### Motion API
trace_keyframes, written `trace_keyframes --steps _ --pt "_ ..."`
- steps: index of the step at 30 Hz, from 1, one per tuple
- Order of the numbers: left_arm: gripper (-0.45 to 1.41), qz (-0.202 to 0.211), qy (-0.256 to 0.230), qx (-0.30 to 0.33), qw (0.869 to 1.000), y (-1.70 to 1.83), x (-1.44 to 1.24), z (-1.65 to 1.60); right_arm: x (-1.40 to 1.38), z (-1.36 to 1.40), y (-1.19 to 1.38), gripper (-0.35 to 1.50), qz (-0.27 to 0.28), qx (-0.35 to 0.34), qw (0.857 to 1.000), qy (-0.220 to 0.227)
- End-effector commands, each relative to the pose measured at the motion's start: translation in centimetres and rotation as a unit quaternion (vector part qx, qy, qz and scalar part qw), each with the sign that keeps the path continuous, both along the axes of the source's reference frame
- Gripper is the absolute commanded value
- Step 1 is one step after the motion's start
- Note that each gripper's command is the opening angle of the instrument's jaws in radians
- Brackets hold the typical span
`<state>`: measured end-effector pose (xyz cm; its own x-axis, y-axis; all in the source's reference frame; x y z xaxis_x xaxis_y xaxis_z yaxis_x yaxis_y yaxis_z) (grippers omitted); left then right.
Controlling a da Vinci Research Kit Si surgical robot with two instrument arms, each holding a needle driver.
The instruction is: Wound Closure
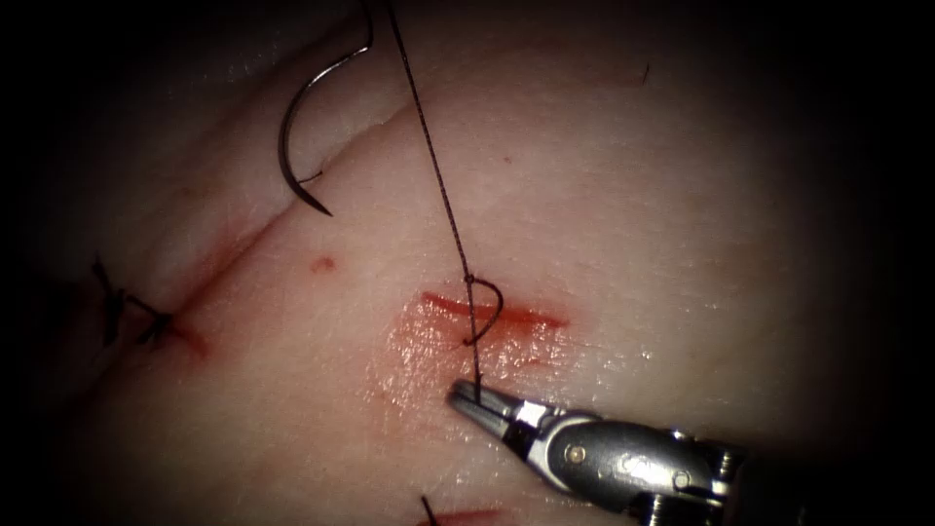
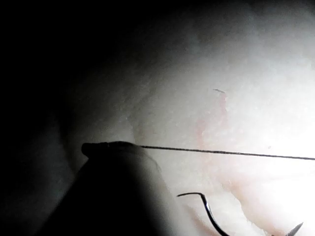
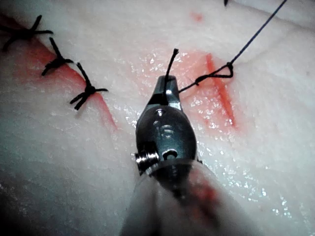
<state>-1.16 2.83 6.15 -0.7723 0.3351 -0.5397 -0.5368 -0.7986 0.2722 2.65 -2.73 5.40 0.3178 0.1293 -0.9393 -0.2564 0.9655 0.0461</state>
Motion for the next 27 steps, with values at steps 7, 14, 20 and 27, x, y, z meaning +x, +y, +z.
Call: trace_keyframes --steps 7,14,20,27 --pt "-0.45 -0.005 0.001 -0.007 1.0 0.27 -0.08 0.12 0.13 -0.02 -0.1 -0.35 -0.022 -0.024 0.999 -0.002" --pt "-0.45 -0.007 0.004 -0.01 1.0 0.35 -0.14 0.18 0.17 0.09 -0.38 -0.35 -0.062 -0.022 0.997 -0.031" --pt "-0.45 -0.006 0.01 -0.015 1.0 0.4 -0.19 0.19 0.05 0.19 -0.44 -0.35 -0.063 -0.025 0.997 -0.048" --pt "-0.45 -0.017 0.006 -0.032 0.999 0.68 -0.19 0.2 0.05 0.3 -0.56 -0.35 -0.08 -0.025 0.994 -0.065"
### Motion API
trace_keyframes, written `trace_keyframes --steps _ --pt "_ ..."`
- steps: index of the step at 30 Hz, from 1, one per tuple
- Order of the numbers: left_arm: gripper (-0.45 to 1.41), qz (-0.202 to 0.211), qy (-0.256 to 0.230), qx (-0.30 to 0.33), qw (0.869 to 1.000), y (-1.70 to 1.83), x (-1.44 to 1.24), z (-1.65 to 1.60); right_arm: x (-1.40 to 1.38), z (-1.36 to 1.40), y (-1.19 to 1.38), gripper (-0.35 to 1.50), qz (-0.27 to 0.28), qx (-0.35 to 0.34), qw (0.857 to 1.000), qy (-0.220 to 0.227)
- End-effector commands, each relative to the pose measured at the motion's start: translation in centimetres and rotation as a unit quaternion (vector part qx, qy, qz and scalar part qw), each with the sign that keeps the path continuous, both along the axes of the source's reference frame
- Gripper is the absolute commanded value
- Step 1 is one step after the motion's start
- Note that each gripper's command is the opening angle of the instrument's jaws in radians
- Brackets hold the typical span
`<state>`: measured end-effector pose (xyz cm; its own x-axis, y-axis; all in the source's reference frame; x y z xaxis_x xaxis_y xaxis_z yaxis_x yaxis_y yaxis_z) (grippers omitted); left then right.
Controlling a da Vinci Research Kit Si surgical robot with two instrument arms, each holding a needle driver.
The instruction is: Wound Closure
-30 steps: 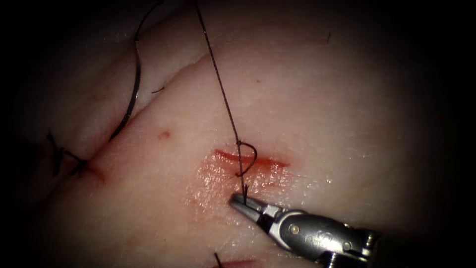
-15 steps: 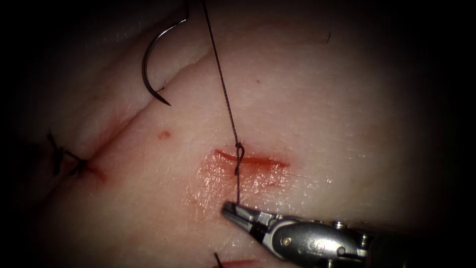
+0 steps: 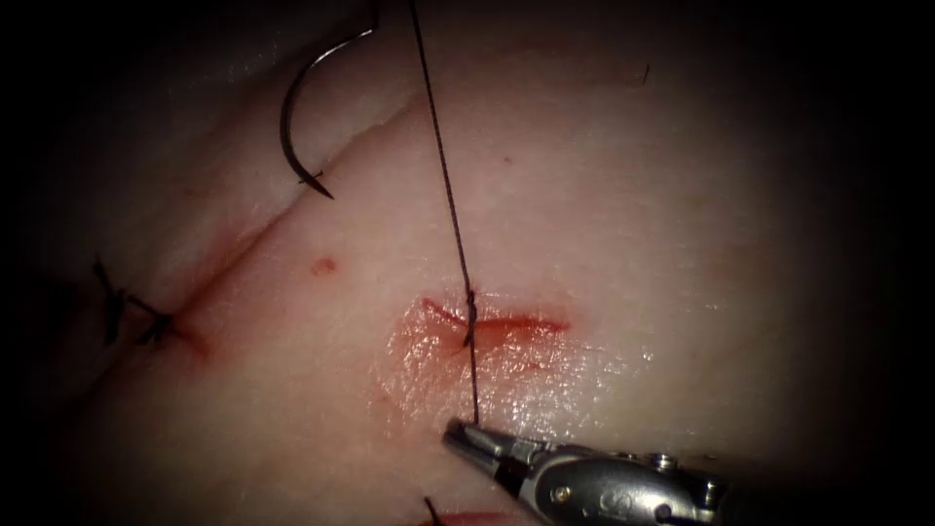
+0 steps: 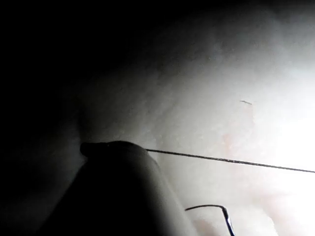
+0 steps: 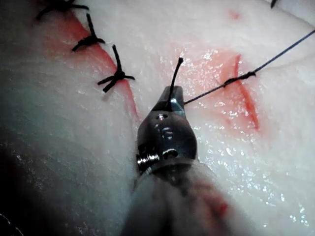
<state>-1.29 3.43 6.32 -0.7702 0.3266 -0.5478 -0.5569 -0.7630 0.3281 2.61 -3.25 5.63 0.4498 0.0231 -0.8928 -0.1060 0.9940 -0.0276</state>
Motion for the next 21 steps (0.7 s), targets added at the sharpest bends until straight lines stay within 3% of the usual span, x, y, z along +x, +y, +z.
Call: trace_keyframes --steps 1,13,21 --pt "-0.45 0.0 -0.001 -0.004 1.0 0.11 -0.06 0.03 0.1 0.08 -0.08 -0.35 -0.007 0.0 1.0 -0.003" --pt "-0.45 0.0 0.001 -0.009 1.0 0.21 -0.08 0.06 0.11 -0.1 -0.31 -0.35 -0.026 0.011 1.0 0.003" --pt "-0.45 -0.003 0.001 -0.011 1.0 0.27 -0.09 0.09 0.16 -0.57 -0.19 -0.35 -0.003 0.016 0.999 0.04"
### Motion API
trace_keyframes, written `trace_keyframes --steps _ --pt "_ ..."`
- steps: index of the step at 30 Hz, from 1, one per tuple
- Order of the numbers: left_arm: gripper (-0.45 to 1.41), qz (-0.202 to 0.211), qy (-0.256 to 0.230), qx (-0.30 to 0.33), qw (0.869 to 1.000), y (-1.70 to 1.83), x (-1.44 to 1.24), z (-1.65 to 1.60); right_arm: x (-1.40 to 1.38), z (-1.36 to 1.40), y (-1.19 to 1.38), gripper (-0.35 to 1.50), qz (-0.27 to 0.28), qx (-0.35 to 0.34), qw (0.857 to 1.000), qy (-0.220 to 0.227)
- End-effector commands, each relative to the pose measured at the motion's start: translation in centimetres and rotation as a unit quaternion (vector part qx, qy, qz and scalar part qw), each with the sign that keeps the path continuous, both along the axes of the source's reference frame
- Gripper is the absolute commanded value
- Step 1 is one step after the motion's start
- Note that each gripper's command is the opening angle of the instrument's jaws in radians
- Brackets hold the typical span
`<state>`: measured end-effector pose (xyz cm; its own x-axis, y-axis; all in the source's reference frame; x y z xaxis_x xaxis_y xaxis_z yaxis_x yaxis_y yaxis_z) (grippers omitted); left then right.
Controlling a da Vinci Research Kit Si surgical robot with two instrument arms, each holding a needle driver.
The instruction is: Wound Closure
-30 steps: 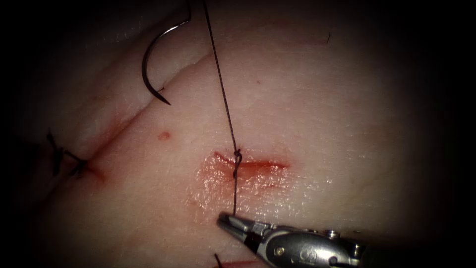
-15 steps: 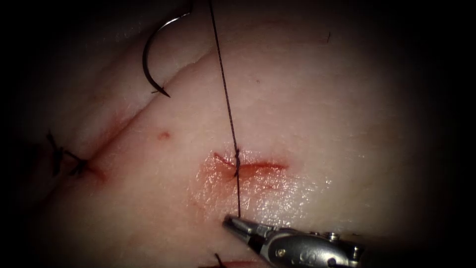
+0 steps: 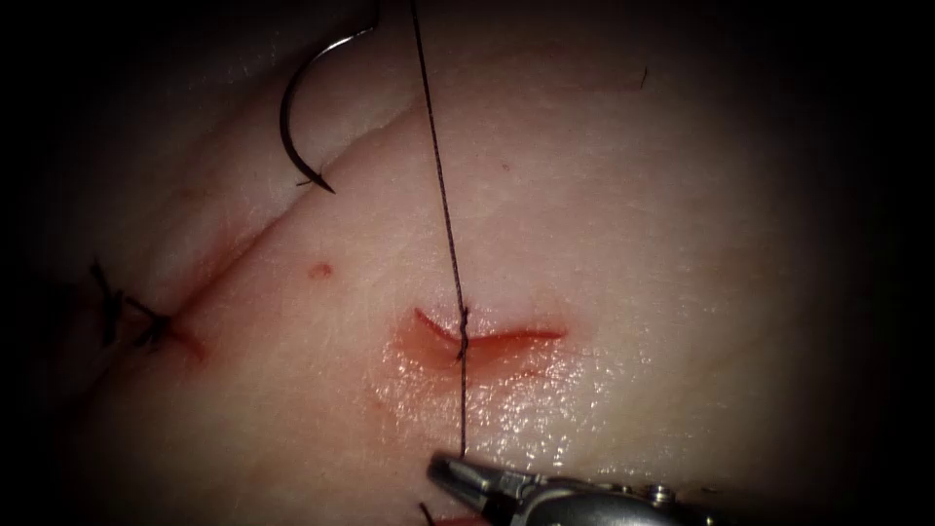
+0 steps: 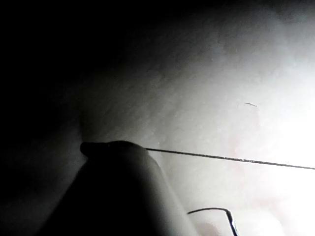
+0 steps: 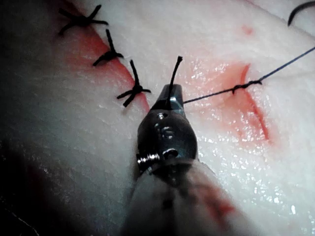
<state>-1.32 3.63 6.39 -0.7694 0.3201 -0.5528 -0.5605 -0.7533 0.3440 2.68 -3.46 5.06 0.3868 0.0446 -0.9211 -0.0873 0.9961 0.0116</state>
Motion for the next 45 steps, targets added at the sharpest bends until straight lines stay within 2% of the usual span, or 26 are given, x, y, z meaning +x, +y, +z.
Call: trace_keyframes --steps 1,5,10,11,13,14,16,18,22,24,25,26,27,28,29,33,34,36,40,45 --pt "-0.45 0.001 0.002 -0.003 1.0 0.07 -0.07 0.03 0.09 -0.05 0.06 -0.35 0.014 -0.001 1.0 0.008" --pt "-0.45 -0.001 0.002 -0.005 1.0 0.02 -0.12 0.03 0.11 -0.12 0.2 -0.35 0.034 0.002 0.999 0.011" --pt "-0.45 0.005 -0.007 -0.012 1.0 -0.21 -0.19 0.0 0.11 0.05 0.26 -0.35 0.053 0.019 0.998 0.011" --pt "-0.45 0.007 -0.011 -0.013 1.0 -0.27 -0.2 -0.02 0.11 0.07 0.29 -0.23 0.06 0.024 0.998 0.015" --pt "-0.45 0.009 -0.014 -0.015 1.0 -0.39 -0.21 -0.06 0.1 0.08 0.34 0.32 0.077 0.041 0.996 0.024" --pt "-0.45 0.015 -0.016 -0.011 1.0 -0.55 -0.23 -0.13 0.08 0.08 0.41 0.83 0.094 0.056 0.993 0.038" --pt "-0.45 0.026 -0.022 -0.007 0.999 -0.73 -0.24 -0.22 0.06 0.08 0.49 1.17 0.108 0.069 0.991 0.049" --pt "-0.45 0.032 -0.026 -0.004 0.999 -0.89 -0.26 -0.3 0.05 0.07 0.54 1.33 0.118 0.08 0.988 0.059" --pt "-0.45 0.05 -0.037 0.004 0.998 -1.28 -0.29 -0.52 -0.02 0.04 0.67 1.45 0.141 0.092 0.982 0.083" --pt "-0.45 0.056 -0.045 0.008 0.997 -1.49 -0.3 -0.65 -0.07 0.02 0.72 1.4 0.145 0.094 0.981 0.086" --pt "-0.45 0.059 -0.048 0.008 0.997 -1.58 -0.3 -0.71 -0.1 0.01 0.74 1.32 0.145 0.095 0.981 0.086" --pt "-0.45 0.063 -0.051 0.009 0.997 -1.69 -0.31 -0.78 -0.15 -0.01 0.76 1.13 0.148 0.108 0.979 0.089" --pt "-0.45 0.066 -0.053 0.01 0.996 -1.78 -0.31 -0.84 -0.2 -0.03 0.77 0.59 0.148 0.119 0.978 0.087" --pt "-0.45 0.069 -0.056 0.01 0.996 -1.87 -0.31 -0.9 -0.23 -0.05 0.79 -0.1 0.144 0.123 0.979 0.08" --pt "-0.45 0.07 -0.062 0.01 0.996 -1.98 -0.3 -0.98 -0.27 -0.08 0.85 -0.35 0.135 0.13 0.98 0.073" --pt "-0.45 0.073 -0.079 0.016 0.994 -2.35 -0.31 -1.19 -0.39 -0.12 1.06 -0.35 0.133 0.116 0.982 0.067" --pt "-0.45 0.08 -0.079 0.017 0.994 -2.57 -0.35 -1.24 -0.41 -0.1 1.17 -0.35 0.123 0.108 0.985 0.05" --pt "-0.45 0.086 -0.078 0.023 0.993 -2.73 -0.38 -1.26 -0.4 -0.06 1.24 -0.35 0.12 0.108 0.986 0.046" --pt "-0.45 0.095 -0.078 0.034 0.992 -3.04 -0.45 -1.24 -0.34 0.09 1.38 -0.35 0.115 0.103 0.985 0.076" --pt "-0.45 0.099 -0.083 0.048 0.99 -3.38 -0.48 -1.1 -0.22 0.32 1.68 -0.35 0.115 0.143 0.972 0.144"
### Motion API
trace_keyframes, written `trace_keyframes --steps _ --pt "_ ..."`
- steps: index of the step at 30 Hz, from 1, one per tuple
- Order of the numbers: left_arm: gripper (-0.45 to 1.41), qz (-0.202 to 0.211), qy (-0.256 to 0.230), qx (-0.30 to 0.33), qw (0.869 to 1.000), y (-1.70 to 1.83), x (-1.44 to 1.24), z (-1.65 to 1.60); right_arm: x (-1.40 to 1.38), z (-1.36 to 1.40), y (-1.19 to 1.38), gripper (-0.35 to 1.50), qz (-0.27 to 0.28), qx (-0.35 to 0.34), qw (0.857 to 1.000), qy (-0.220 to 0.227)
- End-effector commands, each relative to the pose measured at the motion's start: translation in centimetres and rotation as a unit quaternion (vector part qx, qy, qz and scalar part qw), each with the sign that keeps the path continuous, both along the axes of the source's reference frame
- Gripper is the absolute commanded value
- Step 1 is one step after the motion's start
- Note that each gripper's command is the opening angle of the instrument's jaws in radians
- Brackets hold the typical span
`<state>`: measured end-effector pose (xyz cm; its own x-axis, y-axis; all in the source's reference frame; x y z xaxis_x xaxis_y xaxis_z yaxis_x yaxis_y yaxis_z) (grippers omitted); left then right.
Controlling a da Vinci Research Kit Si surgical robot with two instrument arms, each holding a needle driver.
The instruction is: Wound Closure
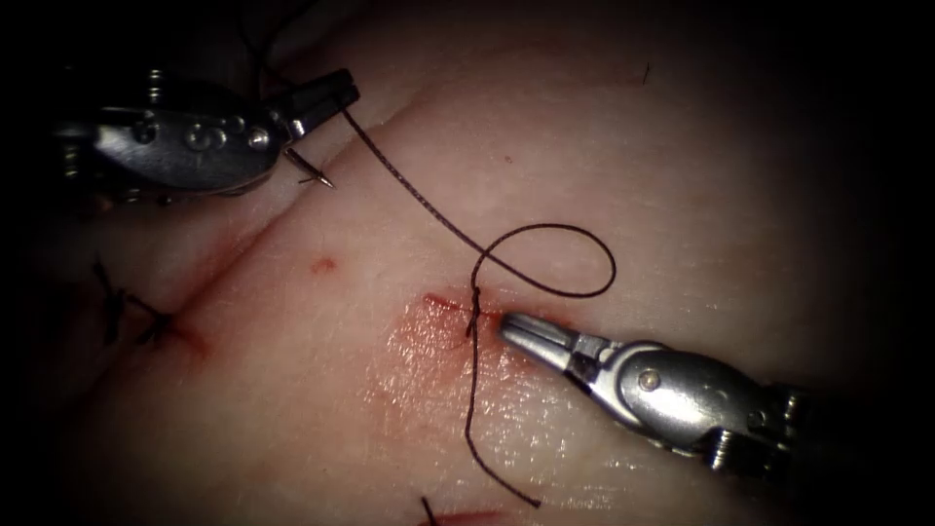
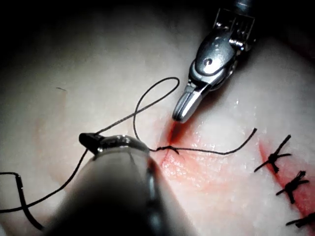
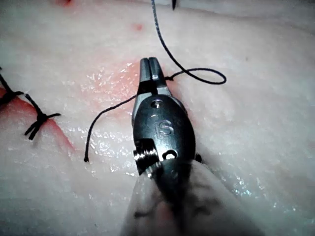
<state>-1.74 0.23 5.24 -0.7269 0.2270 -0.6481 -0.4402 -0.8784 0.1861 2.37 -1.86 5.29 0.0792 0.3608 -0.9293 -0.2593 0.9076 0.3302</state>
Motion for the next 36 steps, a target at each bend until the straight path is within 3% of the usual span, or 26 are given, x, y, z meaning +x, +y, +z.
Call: trace_keyframes --steps 1,4,6,13,17,22,25,30,36 --pt "-0.45 0.001 -0.003 0.003 1.0 -0.03 -0.06 0.09 0.11 0.13 0.14 -0.35 0.005 0.017 0.999 0.03" --pt "-0.45 0.015 -0.002 0.016 1.0 -0.26 -0.08 0.3 0.09 0.25 0.35 -0.35 0.01 0.063 0.99 0.129" --pt "-0.45 0.022 0.001 0.02 1.0 -0.36 -0.09 0.42 0.07 0.26 0.42 -0.35 0.008 0.078 0.982 0.169" --pt "-0.45 0.034 0.018 0.028 0.999 -0.53 -0.23 0.79 0.09 0.13 0.51 -0.35 -0.022 0.1 0.965 0.242" --pt "-0.45 0.041 0.032 0.03 0.998 -0.5 -0.34 0.99 0.14 -0.06 0.52 -0.35 -0.073 0.107 0.951 0.279" --pt "-0.45 0.039 0.049 0.025 0.998 -0.3 -0.37 1.14 0.21 -0.27 0.45 -0.35 -0.168 0.088 0.942 0.277" --pt "-0.45 0.038 0.054 0.023 0.998 -0.17 -0.37 1.22 0.25 -0.35 0.39 -0.35 -0.256 0.046 0.934 0.246" --pt "-0.45 0.038 0.056 0.023 0.997 -0.14 -0.4 1.22 0.29 -0.33 0.33 -0.35 -0.336 -0.014 0.922 0.191" --pt "-0.45 0.04 0.057 0.028 0.997 -0.12 -0.41 1.1 0.39 -0.25 0.14 -0.32 -0.436 -0.073 0.889 0.119"
